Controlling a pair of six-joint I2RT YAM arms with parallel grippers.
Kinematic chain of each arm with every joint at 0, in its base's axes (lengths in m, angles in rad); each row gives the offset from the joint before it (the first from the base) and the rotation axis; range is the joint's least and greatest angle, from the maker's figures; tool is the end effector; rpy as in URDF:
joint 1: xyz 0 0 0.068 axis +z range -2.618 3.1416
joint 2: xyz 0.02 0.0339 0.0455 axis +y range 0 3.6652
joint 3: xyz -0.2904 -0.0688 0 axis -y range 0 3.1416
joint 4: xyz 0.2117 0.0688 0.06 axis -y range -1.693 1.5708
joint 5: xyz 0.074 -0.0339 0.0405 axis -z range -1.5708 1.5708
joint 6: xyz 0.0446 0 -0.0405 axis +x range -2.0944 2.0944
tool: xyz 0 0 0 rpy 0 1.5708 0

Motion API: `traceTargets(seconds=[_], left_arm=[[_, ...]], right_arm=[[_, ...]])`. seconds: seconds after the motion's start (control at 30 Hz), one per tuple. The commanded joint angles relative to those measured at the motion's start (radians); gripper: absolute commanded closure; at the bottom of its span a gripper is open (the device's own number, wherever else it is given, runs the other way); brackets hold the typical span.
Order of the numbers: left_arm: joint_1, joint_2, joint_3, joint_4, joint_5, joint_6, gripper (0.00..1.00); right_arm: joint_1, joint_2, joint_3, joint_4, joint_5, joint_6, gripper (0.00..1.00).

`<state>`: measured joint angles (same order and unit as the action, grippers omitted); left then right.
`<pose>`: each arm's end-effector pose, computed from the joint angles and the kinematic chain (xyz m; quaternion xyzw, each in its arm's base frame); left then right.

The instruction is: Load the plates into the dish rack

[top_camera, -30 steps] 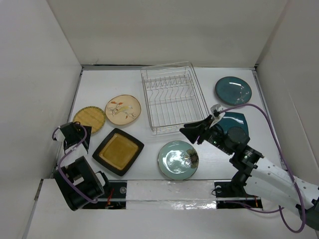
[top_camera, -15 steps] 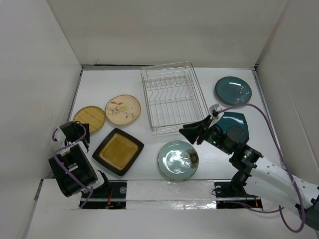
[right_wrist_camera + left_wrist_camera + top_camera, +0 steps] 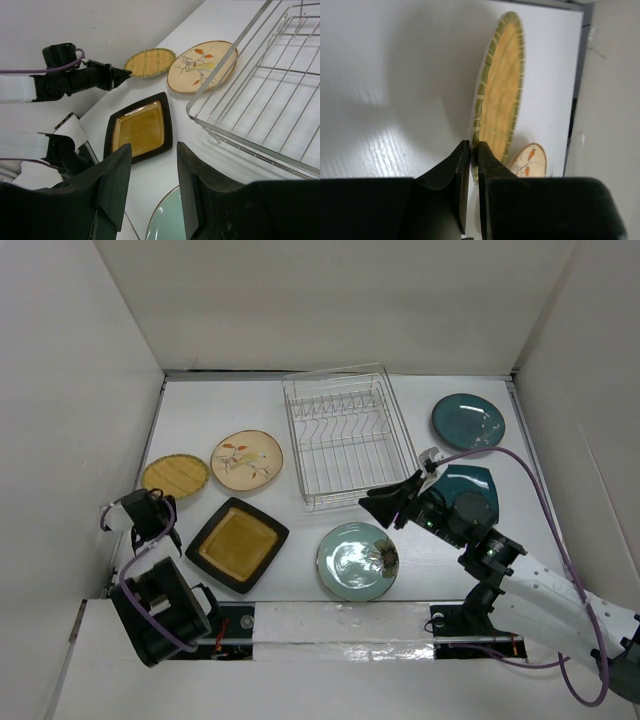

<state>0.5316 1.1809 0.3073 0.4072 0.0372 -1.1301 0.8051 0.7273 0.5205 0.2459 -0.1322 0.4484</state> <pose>0.1710 0.0987 0.2050 -0.6221 0.5811 -0.1697 0.4965 0.0933 0.1055 0.3264 -0.1696 0.6722 0.4589 0.5557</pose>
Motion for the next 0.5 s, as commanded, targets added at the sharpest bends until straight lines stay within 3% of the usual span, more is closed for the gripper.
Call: traceTargets(seconds=[0.0, 0.23, 0.47], left_arm=[[0.004, -0.189, 0.025, -0.062, -0.088, 0.041, 1.00], [0.004, -0.441, 0.064, -0.194, -0.085, 0.102, 1.00], [-0.048, -0.560, 0.164, -0.205, 0.079, 0.178, 1.00]], right_arm=[[-0.004, -0.012, 0.024, 0.039, -0.003, -0.008, 0.53], [-0.004, 0.018, 0.032, 0.052, -0.018, -0.008, 0.44], [0.006, 0.125, 0.093, 0.044, -0.012, 0.018, 0.28]])
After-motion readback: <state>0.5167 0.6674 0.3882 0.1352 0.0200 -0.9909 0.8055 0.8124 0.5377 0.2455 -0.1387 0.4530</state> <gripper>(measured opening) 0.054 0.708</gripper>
